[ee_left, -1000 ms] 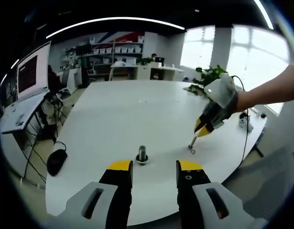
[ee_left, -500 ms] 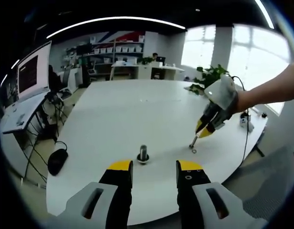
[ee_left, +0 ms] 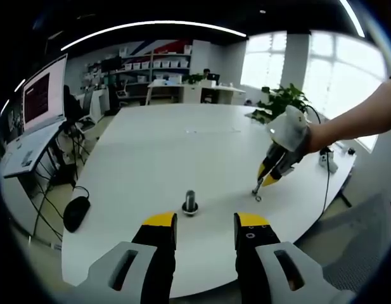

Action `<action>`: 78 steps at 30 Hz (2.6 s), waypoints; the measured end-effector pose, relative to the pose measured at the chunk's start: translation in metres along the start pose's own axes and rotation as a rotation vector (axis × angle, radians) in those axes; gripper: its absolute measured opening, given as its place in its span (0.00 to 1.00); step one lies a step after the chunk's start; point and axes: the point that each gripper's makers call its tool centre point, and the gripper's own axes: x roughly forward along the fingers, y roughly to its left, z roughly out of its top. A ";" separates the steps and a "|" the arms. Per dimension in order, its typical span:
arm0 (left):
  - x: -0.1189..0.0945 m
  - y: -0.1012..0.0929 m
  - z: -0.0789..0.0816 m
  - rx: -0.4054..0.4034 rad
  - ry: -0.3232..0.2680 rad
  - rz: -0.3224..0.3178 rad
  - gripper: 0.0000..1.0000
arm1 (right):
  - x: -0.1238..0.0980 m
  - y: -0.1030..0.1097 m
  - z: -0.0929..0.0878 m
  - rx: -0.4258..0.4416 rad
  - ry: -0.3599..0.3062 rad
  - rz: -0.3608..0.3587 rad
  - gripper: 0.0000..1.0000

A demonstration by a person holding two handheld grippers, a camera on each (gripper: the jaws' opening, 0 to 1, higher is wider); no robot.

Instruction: Place the washer onto the threaded stud by aligning its center hole with the stud, sliding it down to the base, and recovering from edge contact or off-axis alignment until the washer reaches the visible bottom stop.

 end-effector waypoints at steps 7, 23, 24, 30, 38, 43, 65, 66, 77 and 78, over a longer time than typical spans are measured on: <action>0.000 0.001 -0.001 -0.001 0.004 0.002 0.34 | 0.015 0.001 -0.010 0.023 0.033 0.014 0.14; 0.002 -0.002 -0.005 0.013 0.026 -0.008 0.34 | 0.024 0.001 -0.014 0.025 0.051 0.021 0.14; 0.002 -0.002 -0.005 0.011 0.026 -0.008 0.34 | 0.024 0.000 -0.014 0.027 0.051 0.018 0.14; 0.000 -0.003 -0.001 0.004 0.007 -0.010 0.35 | 0.023 -0.001 -0.017 0.042 0.053 0.006 0.14; 0.001 -0.003 -0.003 0.009 0.015 -0.011 0.34 | 0.013 -0.006 -0.023 0.059 0.038 -0.012 0.17; 0.002 -0.004 -0.004 0.013 0.020 -0.015 0.34 | 0.008 -0.005 -0.027 0.069 0.030 -0.018 0.17; 0.003 -0.005 -0.005 0.008 0.027 -0.022 0.34 | 0.005 0.010 -0.056 0.146 0.018 -0.012 0.18; 0.003 -0.005 -0.005 0.010 0.028 -0.022 0.34 | 0.006 0.012 -0.054 0.146 0.015 -0.008 0.18; 0.003 -0.003 -0.004 0.009 0.022 -0.014 0.34 | 0.018 0.029 -0.044 0.110 -0.014 0.024 0.18; 0.003 -0.003 -0.004 0.007 0.021 -0.015 0.34 | 0.019 0.031 -0.042 0.104 -0.016 0.027 0.18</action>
